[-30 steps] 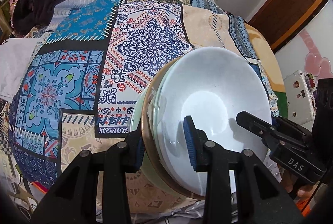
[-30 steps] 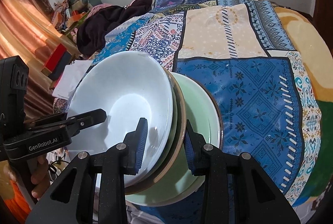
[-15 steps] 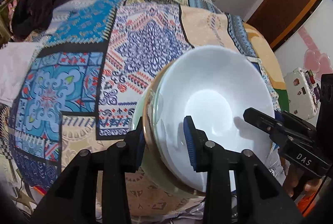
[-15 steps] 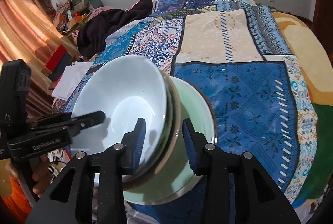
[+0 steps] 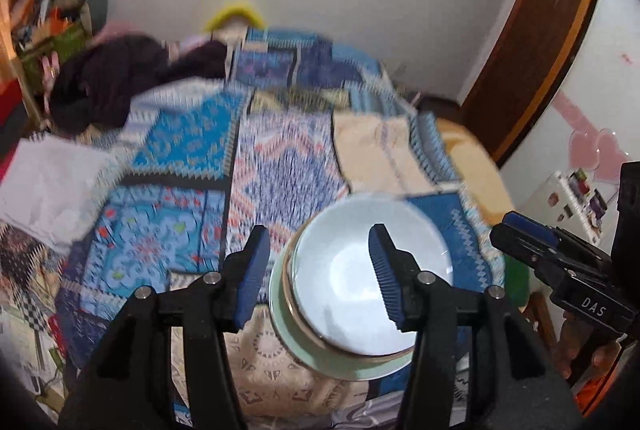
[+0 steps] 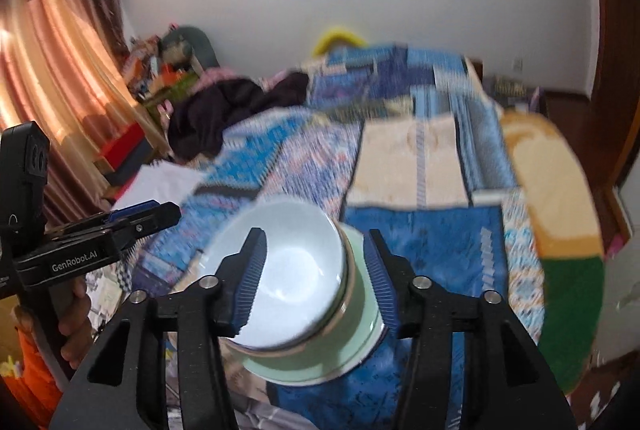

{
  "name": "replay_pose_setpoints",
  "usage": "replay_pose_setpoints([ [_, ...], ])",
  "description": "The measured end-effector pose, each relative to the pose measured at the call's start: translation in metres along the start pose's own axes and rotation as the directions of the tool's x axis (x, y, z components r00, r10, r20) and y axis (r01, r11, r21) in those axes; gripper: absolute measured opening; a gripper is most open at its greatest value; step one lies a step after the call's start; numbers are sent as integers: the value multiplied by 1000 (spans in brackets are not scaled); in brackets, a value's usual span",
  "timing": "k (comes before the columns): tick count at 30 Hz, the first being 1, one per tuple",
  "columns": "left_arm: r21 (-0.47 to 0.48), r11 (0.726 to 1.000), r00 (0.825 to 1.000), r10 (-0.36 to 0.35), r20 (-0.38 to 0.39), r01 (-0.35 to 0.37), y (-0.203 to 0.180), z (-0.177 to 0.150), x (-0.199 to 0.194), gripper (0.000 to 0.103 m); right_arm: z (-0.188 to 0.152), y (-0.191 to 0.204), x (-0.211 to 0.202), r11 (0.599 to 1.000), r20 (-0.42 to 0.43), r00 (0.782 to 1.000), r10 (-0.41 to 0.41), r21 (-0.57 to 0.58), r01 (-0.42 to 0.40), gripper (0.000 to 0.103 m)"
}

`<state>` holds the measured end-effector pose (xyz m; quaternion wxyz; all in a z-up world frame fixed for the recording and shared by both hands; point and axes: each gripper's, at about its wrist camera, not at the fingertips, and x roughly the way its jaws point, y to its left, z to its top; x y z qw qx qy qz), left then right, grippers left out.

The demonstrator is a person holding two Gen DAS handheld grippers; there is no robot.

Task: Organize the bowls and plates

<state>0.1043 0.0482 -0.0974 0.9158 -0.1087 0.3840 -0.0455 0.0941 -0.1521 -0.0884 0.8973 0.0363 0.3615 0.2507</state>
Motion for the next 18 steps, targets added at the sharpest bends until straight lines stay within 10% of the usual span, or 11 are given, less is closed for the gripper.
replay_pose_setpoints([
  [18,94,993,907,29,420,-75,-33,2,-127,96,16,44,-88,992,336,941,37,-128,6,86],
])
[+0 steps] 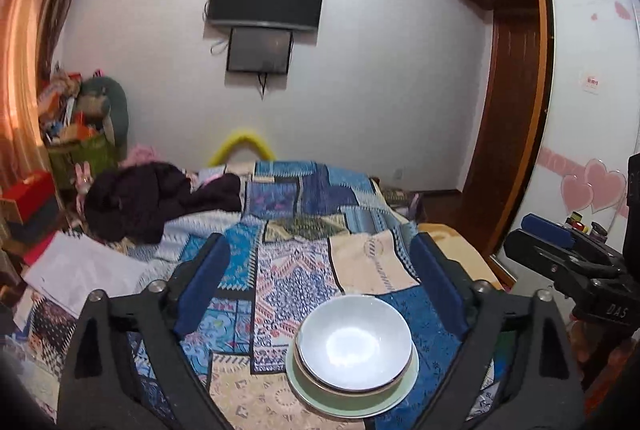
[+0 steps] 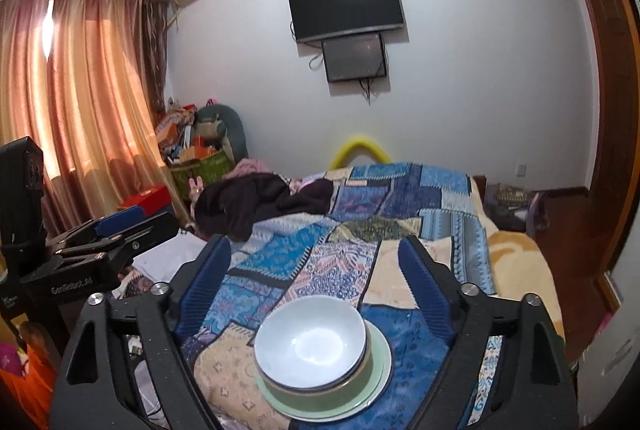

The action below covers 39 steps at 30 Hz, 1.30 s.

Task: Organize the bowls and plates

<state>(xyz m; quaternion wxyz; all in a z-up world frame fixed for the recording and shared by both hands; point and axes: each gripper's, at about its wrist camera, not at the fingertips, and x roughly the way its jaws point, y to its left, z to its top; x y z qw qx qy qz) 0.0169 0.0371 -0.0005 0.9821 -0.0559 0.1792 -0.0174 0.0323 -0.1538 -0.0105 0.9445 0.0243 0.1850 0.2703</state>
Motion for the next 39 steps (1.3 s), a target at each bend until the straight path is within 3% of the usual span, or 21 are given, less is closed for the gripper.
replay_pose_setpoints([
  [2,8,1000,1000,3,22,-3,-2,0,-6,101,0,1,-1,1000,12,1000,7,0,-7,88],
  [9,12,1000,999,8,45,-9,-3,-5,-15,103,-4,9,-6,1000,41,999,11,-12,-11,103],
  [39,14,1000,1000,12,21,-12,-4,-17,-10,103,-12,11,-4,1000,16,1000,22,1,-22,103],
])
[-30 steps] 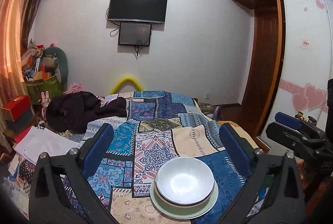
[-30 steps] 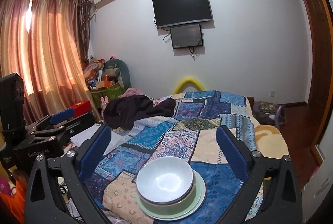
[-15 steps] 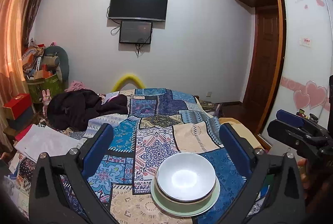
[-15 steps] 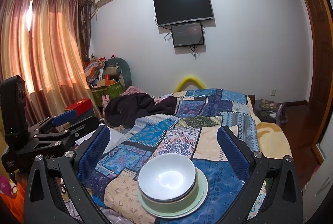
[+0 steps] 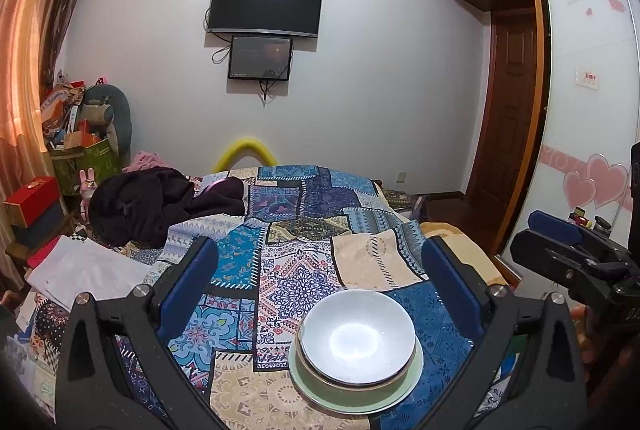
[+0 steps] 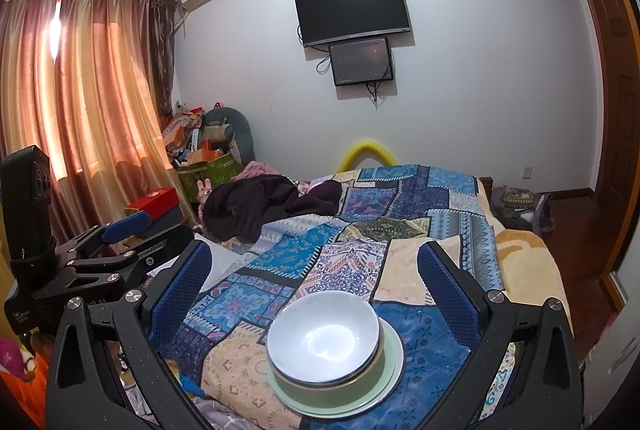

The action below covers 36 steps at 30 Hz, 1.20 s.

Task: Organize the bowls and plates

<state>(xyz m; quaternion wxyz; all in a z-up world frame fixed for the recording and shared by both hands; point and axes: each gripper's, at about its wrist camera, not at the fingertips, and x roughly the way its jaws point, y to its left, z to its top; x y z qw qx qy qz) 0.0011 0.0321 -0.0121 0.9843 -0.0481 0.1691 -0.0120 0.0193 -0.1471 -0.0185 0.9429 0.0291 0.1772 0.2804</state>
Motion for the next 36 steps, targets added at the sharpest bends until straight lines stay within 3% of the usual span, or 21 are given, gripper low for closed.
replay_pose_setpoints([
  [36,34,999,1000,-30,-1,30,-7,1,1,103,-1,2,2,1000,-4,1000,0,-1,0,103],
])
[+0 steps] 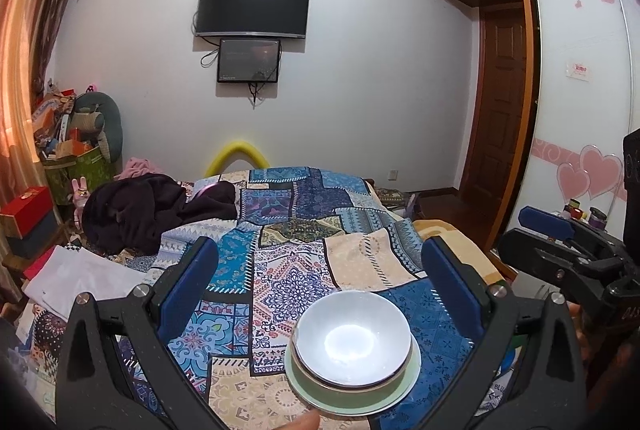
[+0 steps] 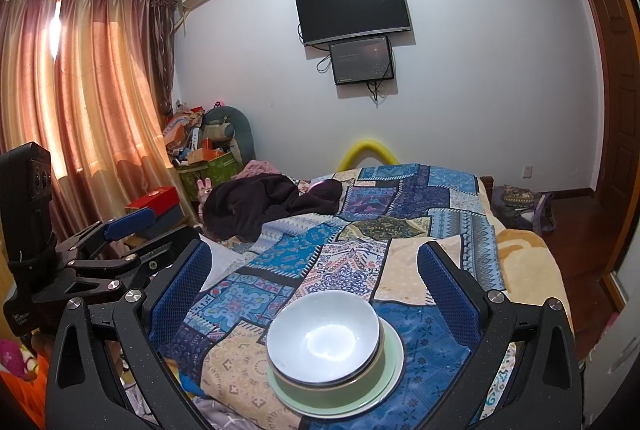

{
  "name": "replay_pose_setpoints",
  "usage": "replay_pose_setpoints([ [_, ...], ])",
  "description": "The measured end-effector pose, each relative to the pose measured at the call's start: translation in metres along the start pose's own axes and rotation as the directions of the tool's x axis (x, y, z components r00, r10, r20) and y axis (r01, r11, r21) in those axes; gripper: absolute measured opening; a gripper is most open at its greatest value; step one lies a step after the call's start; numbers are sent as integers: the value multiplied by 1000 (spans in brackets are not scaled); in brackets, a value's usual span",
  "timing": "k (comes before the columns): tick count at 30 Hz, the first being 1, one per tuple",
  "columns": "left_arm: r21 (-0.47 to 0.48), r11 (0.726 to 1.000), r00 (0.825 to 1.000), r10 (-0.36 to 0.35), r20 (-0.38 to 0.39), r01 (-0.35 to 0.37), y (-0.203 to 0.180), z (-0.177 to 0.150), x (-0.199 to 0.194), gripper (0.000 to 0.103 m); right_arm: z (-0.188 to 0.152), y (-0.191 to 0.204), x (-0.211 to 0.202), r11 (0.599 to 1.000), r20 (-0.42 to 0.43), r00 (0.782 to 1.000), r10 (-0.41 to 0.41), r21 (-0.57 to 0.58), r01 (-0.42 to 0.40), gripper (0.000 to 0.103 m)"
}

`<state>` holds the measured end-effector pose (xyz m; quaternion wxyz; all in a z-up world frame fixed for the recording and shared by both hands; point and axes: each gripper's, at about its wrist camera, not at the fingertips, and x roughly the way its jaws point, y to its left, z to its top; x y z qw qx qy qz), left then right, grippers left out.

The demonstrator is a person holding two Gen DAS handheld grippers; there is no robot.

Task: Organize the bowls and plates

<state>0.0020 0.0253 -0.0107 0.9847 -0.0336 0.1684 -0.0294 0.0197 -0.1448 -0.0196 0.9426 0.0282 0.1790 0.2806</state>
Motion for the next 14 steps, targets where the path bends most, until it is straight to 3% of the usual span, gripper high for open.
replay_pose_setpoints([
  [14,-29,1000,1000,-9,-2,9,2,0,1,103,-2,-1,0,1000,-9,1000,2,-1,-2,103],
])
